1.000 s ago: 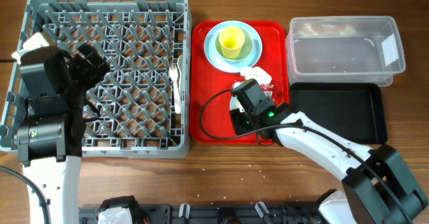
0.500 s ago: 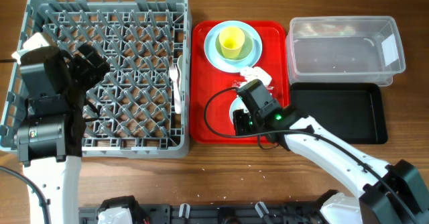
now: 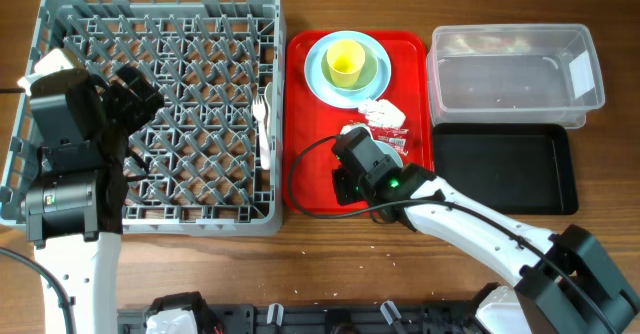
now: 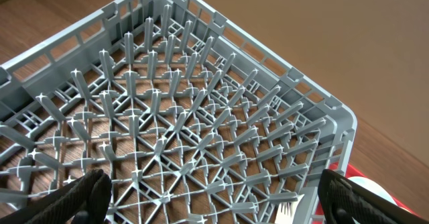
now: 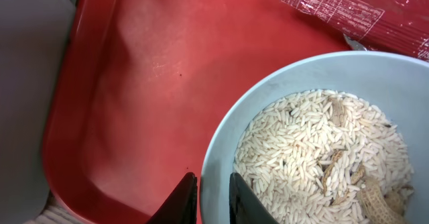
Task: Sort waste into correct bins and load items into the dishwasher rack
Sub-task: 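Grip the light-blue rice bowl rim with the right gripper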
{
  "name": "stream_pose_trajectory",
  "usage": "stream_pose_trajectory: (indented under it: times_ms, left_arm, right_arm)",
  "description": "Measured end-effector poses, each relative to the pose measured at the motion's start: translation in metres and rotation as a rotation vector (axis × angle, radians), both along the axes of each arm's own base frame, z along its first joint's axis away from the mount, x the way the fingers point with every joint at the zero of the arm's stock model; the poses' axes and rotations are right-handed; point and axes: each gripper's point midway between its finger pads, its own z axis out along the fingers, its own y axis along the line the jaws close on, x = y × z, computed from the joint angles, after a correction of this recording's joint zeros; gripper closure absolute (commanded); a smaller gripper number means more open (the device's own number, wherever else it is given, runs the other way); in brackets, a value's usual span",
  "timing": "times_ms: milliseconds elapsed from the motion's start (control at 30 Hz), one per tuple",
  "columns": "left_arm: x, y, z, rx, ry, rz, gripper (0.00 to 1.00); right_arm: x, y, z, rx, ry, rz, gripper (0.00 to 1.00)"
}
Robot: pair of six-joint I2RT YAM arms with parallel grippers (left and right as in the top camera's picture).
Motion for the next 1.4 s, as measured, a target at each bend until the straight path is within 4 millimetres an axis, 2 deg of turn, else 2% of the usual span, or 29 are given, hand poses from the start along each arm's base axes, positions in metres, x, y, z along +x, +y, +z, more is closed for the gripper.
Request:
stream_pose_trajectory:
  times_ms: [300, 433, 533, 567, 633, 667, 800, 833, 867, 900, 1067, 1200, 1400]
  left_arm:
    - [0.000, 0.000, 0.000, 0.000, 0.000, 0.000, 0.00]
    - [0.000, 0.000, 0.000, 0.000, 0.000, 0.000, 0.00]
    - [0.000, 0.000, 0.000, 0.000, 0.000, 0.000, 0.00]
    - [0.000, 0.000, 0.000, 0.000, 0.000, 0.000, 0.00]
    - [0.000, 0.000, 0.000, 0.000, 0.000, 0.000, 0.00]
    - [0.000, 0.000, 0.000, 0.000, 0.000, 0.000, 0.00]
    - [0.000, 0.000, 0.000, 0.000, 0.000, 0.000, 0.00]
    - [0.000, 0.000, 0.000, 0.000, 0.000, 0.000, 0.00]
    - [0.000, 0.000, 0.000, 0.000, 0.000, 0.000, 0.00]
    - [0.000, 0.000, 0.000, 0.000, 0.000, 0.000, 0.00]
    - [0.000, 0.000, 0.000, 0.000, 0.000, 0.000, 0.00]
    - [0.000, 0.000, 0.000, 0.000, 0.000, 0.000, 0.00]
    - [0.000, 0.000, 0.000, 0.000, 0.000, 0.000, 0.00]
  right_arm:
    - [-0.006, -0.006, -0.004, -0.015, 0.035, -0.031, 0.86]
    - [-0.006, -0.006, -0.004, -0.015, 0.037, -0.033, 0.81]
    - [-0.007, -0.007, -0.005, -0.019, 0.041, -0.037, 0.81]
    - [-0.006, -0.008, -0.005, -0.023, 0.037, -0.040, 0.82]
    - [-0.005, -0.009, -0.005, -0.029, 0.032, -0.040, 0.96]
    - [-0.005, -0.009, -0.005, -0.028, 0.032, -0.043, 0.96]
    - [-0.004, -0.011, -0.005, -0.037, 0.023, -0.049, 0.94]
    - [-0.004, -0.011, -0.005, -0.036, 0.025, -0.048, 0.91]
    - [-0.004, -0.010, -0.005, -0.035, 0.026, -0.048, 0.81]
    - [-0.004, -0.010, -0.005, -0.035, 0.026, -0.046, 0.75]
    - [-0.007, -0.010, -0.006, -0.037, 0.036, -0.032, 0.75]
    - [-0.009, -0.010, -0.018, -0.059, 0.063, -0.020, 0.96]
    - [-0.007, -0.012, -0.014, -0.076, 0.053, -0.019, 0.96]
